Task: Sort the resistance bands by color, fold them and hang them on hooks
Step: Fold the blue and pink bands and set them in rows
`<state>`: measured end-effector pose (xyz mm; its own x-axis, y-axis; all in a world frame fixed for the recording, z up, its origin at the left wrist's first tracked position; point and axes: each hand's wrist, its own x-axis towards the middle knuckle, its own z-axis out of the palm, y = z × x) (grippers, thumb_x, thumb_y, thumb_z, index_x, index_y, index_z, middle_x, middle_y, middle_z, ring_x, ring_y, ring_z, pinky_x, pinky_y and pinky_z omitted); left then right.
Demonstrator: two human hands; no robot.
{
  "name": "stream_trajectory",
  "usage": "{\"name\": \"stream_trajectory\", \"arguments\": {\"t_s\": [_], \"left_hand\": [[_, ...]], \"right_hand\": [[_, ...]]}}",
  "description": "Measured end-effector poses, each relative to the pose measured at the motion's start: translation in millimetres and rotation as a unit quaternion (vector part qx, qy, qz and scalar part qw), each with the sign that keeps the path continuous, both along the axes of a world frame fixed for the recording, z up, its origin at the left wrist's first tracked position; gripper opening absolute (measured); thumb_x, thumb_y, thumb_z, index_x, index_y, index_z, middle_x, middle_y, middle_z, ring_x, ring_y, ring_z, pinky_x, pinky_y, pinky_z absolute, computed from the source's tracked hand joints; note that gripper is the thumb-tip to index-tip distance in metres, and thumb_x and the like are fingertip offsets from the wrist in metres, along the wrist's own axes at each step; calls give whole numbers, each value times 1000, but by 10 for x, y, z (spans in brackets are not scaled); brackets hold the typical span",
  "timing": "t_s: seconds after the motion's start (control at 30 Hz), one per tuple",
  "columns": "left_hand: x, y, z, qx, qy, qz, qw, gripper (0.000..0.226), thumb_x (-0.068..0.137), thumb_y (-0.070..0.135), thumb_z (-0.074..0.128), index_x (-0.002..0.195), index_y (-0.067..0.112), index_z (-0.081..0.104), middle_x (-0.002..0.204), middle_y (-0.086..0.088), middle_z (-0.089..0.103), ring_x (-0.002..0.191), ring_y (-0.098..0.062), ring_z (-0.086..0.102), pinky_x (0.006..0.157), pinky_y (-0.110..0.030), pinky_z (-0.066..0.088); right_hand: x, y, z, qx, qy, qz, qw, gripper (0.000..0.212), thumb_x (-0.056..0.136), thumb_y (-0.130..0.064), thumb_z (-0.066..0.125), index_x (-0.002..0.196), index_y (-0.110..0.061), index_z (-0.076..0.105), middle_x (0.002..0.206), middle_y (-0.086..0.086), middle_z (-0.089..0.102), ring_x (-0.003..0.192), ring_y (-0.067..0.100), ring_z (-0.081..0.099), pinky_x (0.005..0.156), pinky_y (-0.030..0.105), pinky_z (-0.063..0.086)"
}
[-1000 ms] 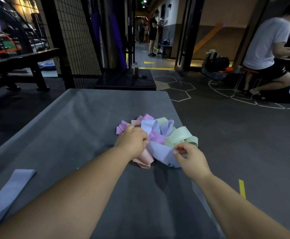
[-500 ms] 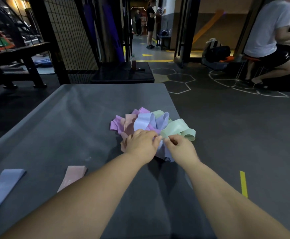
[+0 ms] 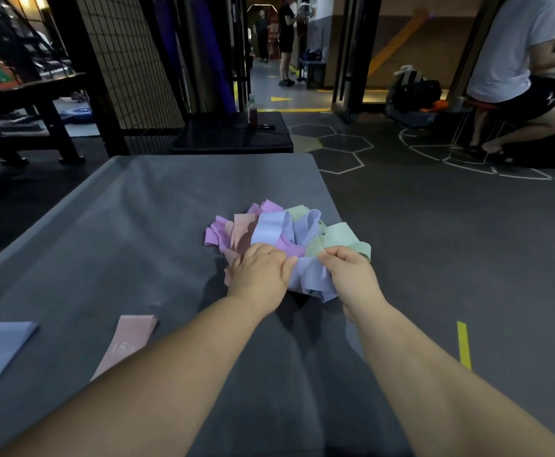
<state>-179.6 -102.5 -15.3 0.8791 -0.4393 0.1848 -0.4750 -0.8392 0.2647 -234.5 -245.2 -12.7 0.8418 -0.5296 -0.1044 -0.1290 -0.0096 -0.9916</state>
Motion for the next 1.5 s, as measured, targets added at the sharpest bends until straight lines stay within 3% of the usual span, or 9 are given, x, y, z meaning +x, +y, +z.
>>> {"name": "stream_trajectory", "arguments": {"t_s": [0.2,0.33,0.53,0.7,0.83,1.07,1.23,1.37,1.5], "left_hand": [[15,40,37,9,-17,-1,1000,40,102,44,33,87,20,61,109,4,55,117,-18,40,96,-33,30],[26,98,40,18,-12,11,1000,39,101,46,36,77,22,54,107,3,56,115,-20,44,95,-34,33],[18,84,86,-12,20,49,999,53,96,56,40,56,22,35,95,3,49,111,-22,44,84,-33,31],[49,93,63,2,14,81,997,39,95,53,45,70,24,44,113,1,55,116,-23,43,93,-36,36],[78,119,50,-9,21,103,994,27,93,51,51,80,27,51,114,1,55,118,-23,43,92,-35,35],[67,51,35,-63,27,58,996,35,93,45,54,126,32,50,134,7,49,128,-20,35,101,-36,29],[76,28,7,-42,57,112,991,48,94,53,46,135,28,42,146,5,38,135,-23,28,105,-39,28],[145,93,10,-51,108,184,976,58,95,57,40,141,21,36,148,-3,36,135,-28,30,106,-42,30],[292,192,-47,-145,144,228,952,46,100,42,37,136,15,44,141,-13,45,129,-36,38,102,-40,33]], "right_hand": [[3,9,1,55,1,-29,998,16,91,-12,61,78,-17,68,88,0,66,85,19,60,84,34,51],[11,-41,-25,71,3,-51,996,19,92,-14,58,73,-17,62,67,-3,53,62,16,47,64,28,42],[33,-22,-19,55,-13,-48,997,22,94,-16,50,73,-17,54,69,1,51,63,17,43,68,36,41],[23,-76,77,16,-52,-47,997,19,91,-24,49,76,-19,60,95,10,63,83,16,54,81,37,49],[10,-118,109,7,-64,-4,998,27,92,-19,48,70,-20,63,87,-2,60,79,13,52,77,30,45],[-41,-90,57,-65,21,35,997,19,94,-18,50,81,-8,61,77,-2,54,72,16,45,64,28,39],[-67,-172,0,-251,143,15,957,19,91,-20,47,95,-10,62,85,1,58,71,19,48,56,27,36],[-92,-182,-27,-271,81,-17,959,48,88,-18,53,134,-28,47,113,-5,54,104,21,55,74,34,49],[-100,-149,-19,-321,-24,30,946,51,89,-7,49,135,-29,53,135,-8,45,119,12,41,91,28,40]]}}
